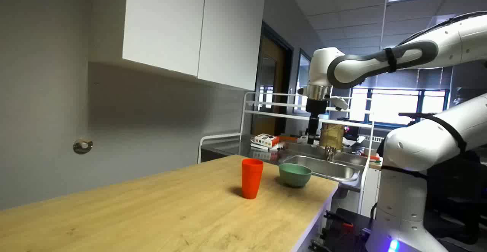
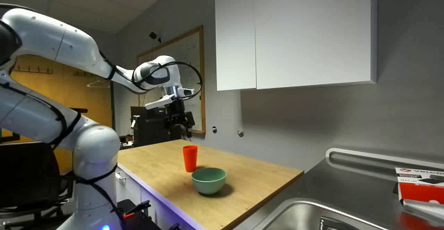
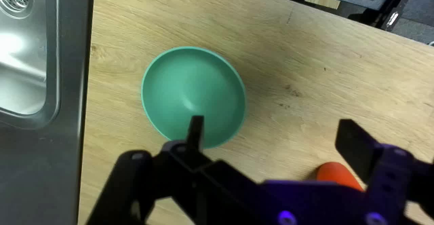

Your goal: Pour the contents from the cup to the bowl

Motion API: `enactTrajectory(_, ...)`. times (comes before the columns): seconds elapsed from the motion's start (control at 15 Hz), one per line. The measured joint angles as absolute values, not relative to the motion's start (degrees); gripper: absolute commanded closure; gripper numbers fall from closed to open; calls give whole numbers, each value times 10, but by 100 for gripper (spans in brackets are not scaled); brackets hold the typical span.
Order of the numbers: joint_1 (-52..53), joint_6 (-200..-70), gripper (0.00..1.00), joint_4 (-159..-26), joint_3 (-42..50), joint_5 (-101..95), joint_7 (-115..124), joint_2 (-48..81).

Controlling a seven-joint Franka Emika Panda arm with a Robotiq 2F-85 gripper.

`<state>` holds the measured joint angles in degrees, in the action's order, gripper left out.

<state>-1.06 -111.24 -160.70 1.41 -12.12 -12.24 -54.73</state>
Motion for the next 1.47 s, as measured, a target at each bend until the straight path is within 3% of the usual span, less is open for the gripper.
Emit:
enactTrajectory(0.87, -2, -1121, 0, -1606, 14, -114, -116, -538)
enactTrajectory(1.47, 69, -1286, 0, -1591, -65, -59, -13, -415)
